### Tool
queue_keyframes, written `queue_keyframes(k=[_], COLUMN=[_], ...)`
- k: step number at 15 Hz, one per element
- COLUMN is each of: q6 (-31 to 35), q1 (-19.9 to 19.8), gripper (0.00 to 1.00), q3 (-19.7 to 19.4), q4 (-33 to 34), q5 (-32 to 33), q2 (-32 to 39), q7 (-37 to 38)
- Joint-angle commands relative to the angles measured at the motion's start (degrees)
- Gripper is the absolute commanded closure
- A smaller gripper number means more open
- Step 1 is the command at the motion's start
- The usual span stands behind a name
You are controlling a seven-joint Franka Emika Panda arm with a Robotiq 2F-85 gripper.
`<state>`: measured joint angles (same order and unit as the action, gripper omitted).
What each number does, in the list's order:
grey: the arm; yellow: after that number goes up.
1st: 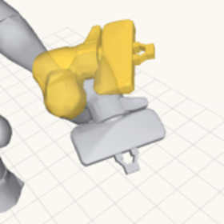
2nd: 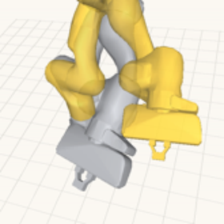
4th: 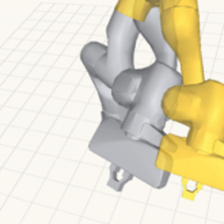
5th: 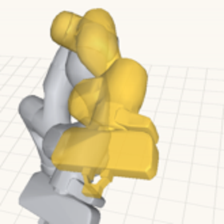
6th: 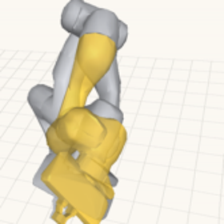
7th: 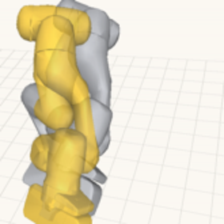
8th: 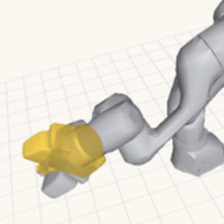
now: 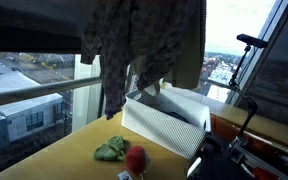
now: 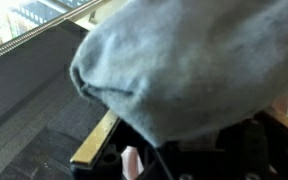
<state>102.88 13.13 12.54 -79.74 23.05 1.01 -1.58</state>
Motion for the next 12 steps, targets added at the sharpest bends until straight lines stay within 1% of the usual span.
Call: queue_keyframes(k=[1,6,9,12], q6=[0.8,6.4,9.9,12.9], q1=[0.5,-0.3,-0.9,-1.7], gripper=[1.0,1.0,1.0,1.0], q3=[0.3,-0.3,-1.4,-2.1], q4=[-0.3,-11.8,-18.5,-23.3], q5=[1.0,-1.1,-3.2,-4.2], q2=[2.6,4.2,5.4,7.5], q7=[0.5,1.6,1.6,2.0])
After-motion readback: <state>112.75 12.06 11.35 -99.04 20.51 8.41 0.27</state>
